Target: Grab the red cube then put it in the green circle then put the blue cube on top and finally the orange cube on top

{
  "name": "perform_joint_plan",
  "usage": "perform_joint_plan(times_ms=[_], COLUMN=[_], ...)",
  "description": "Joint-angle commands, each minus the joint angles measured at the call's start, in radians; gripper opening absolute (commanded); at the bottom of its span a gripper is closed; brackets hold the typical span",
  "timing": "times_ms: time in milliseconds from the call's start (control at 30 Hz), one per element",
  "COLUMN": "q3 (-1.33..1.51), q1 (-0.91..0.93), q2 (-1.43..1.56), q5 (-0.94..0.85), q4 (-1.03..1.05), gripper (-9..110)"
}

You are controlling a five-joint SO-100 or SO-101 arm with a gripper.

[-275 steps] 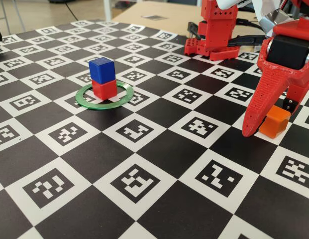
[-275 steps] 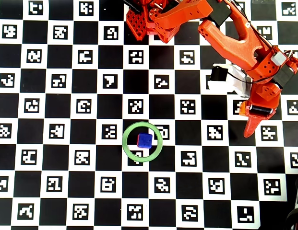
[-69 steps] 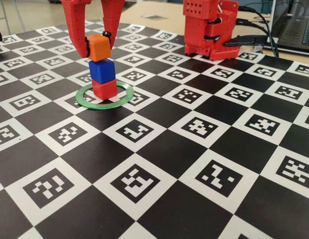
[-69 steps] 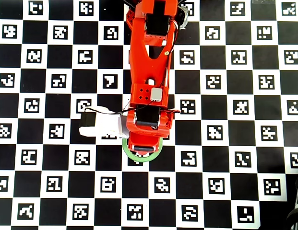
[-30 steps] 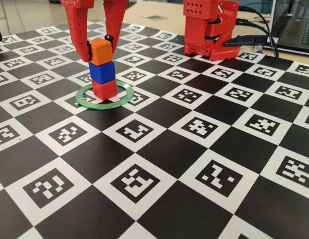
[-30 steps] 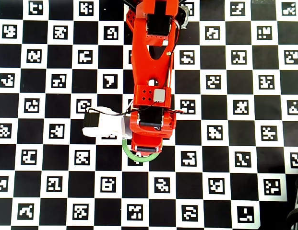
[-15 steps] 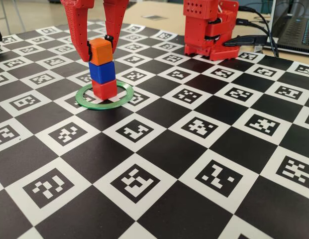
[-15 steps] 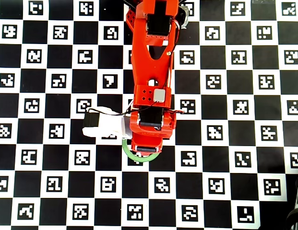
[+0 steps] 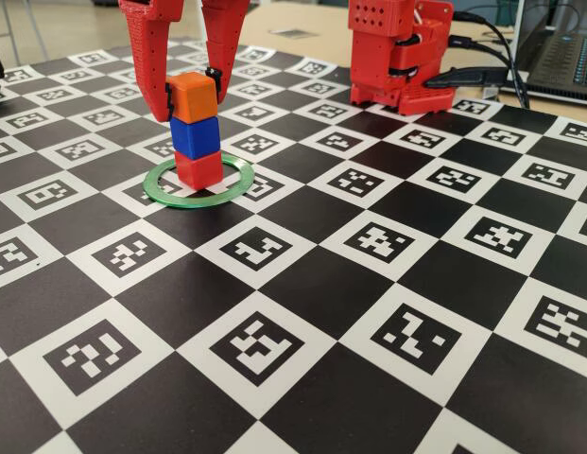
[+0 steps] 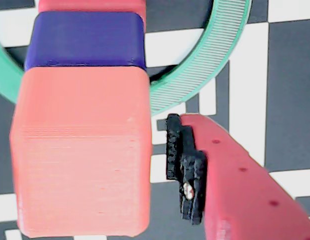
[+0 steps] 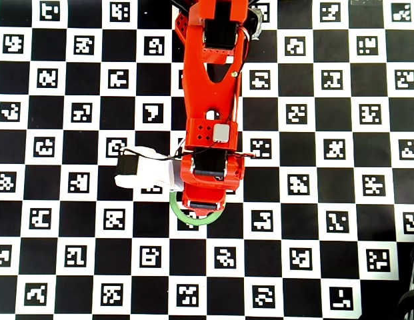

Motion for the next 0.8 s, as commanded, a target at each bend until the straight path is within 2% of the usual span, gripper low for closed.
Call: perform_joint_plan(times_ms=[0, 367, 567, 767], q3=[-0.017, -0.058, -0.057, -0.044], q1=[0.002, -0.011, -0.023, 0.012], q2=[0.048, 0.115, 0.192, 0.262], q5=[0.000, 0.011, 0.023, 0.035], q4=[0.011, 0.084, 0.123, 0.110], gripper=[33, 43, 42, 36])
